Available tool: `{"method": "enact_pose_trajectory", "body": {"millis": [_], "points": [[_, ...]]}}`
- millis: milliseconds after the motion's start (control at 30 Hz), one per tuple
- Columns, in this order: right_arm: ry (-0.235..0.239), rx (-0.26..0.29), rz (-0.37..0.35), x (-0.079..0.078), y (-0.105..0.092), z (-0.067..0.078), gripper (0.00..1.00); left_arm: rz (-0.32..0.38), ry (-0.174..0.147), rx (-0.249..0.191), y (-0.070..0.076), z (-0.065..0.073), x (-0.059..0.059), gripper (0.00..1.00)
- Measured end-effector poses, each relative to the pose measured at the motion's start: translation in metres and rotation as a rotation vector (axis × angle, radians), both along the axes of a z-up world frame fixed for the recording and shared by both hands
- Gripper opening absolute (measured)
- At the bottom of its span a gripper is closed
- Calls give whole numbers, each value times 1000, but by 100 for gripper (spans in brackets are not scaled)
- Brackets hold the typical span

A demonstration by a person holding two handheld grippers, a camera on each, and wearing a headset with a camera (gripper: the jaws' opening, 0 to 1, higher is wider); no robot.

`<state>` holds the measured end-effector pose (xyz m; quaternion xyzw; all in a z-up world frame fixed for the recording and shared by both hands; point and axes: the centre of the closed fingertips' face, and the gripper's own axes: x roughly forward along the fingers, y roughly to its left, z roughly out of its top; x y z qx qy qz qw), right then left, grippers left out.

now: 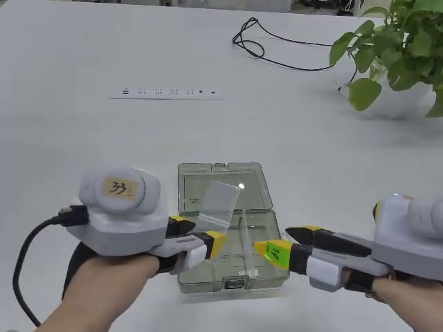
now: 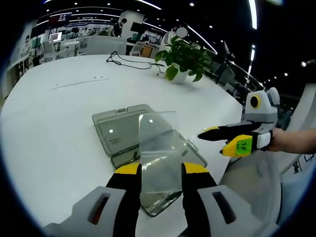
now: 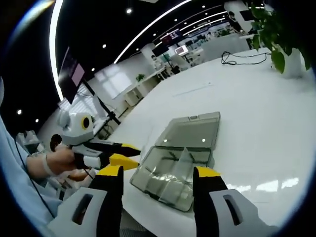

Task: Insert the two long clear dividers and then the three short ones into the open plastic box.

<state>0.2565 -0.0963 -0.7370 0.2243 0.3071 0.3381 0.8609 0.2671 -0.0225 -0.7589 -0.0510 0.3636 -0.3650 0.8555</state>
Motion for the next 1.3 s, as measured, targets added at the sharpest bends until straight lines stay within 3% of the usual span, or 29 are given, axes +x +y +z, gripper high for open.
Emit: {"method": "enact_pose_trajectory", "body": {"millis": [100,167,300,533,967,1300], "points": [[72,59,-20,2,5,0,43,-2,-1,-4,-3,0,-2,30],[52,45,-13,7,11,1,38,1,0,-11,-6,0,-3,30],[98,104,-30,13,22,4,29,3,2,-22,-10,0,-6,30],[175,129,-35,12,35,2,17,18,5,-42,-16,0,-10,30],[197,99,-20,7,41,0,3,47,19,-85,-21,1,-13,30],[225,78,-12,7,41,0,2,73,30,-117,-20,2,-14,30]]}}
